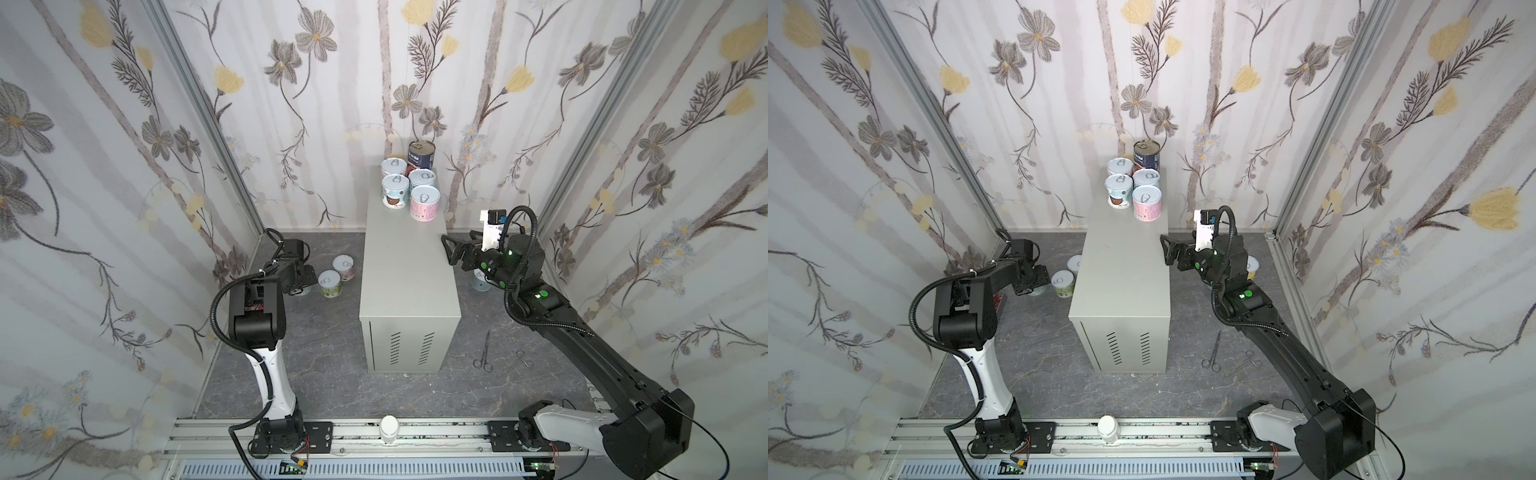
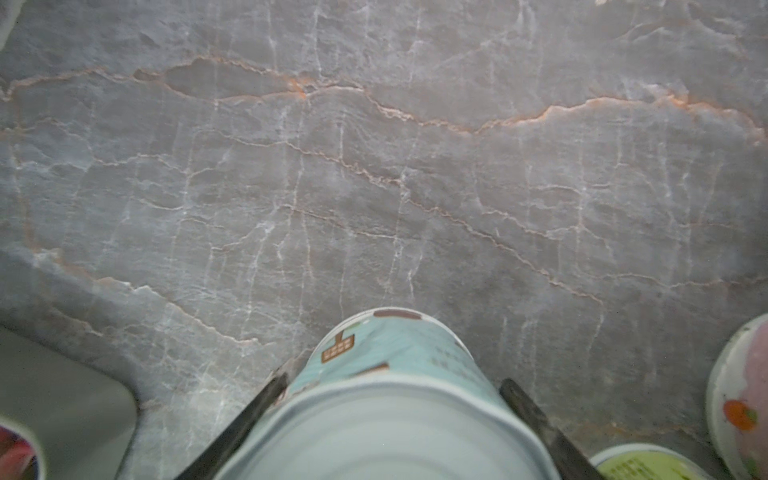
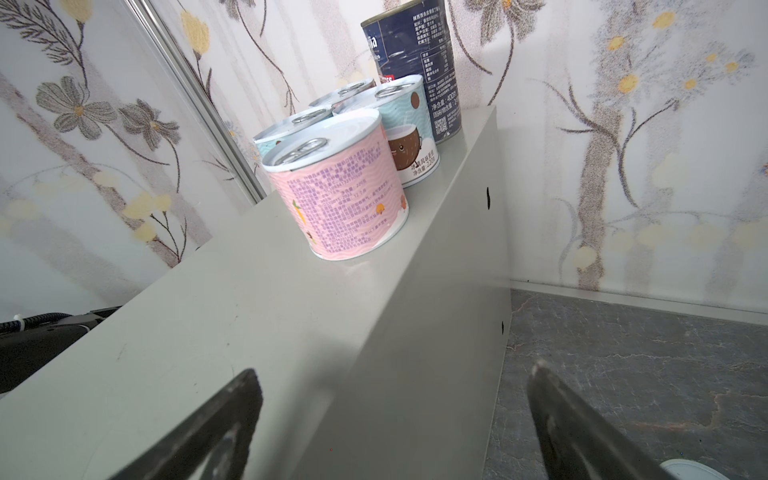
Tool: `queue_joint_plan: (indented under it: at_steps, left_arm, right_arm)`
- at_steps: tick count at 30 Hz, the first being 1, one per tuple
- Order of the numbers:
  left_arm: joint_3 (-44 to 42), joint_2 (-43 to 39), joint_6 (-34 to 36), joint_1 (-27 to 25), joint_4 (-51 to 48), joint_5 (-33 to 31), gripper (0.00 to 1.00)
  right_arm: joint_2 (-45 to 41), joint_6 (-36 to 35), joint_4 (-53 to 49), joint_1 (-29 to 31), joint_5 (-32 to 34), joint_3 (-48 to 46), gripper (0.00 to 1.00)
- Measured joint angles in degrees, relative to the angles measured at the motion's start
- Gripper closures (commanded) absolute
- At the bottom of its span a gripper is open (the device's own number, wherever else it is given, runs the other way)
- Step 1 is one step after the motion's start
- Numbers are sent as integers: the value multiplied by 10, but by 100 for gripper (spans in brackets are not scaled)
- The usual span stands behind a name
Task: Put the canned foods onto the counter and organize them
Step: 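Lift the teal can with the left gripper off the floor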
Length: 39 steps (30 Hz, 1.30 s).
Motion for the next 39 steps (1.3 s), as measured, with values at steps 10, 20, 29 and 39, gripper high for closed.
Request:
queue_joint_plan:
  at_steps: [10, 20, 29, 39]
  left_arm:
    - [-10, -2, 12, 0, 20, -4, 34]
    - [-12, -19, 29, 1, -7, -3, 39]
    - [11, -70, 38, 1, -51, 0, 40]
    - [89, -171, 58, -10, -140, 53, 43]
  right_arm:
    - [-4, -2, -3, -7, 8, -3, 0]
    - [-30, -31, -48, -24, 17, -16, 0]
    - [-35, -35, -64, -30, 16, -25, 0]
    - [-53, -35, -67, -31, 13, -36, 0]
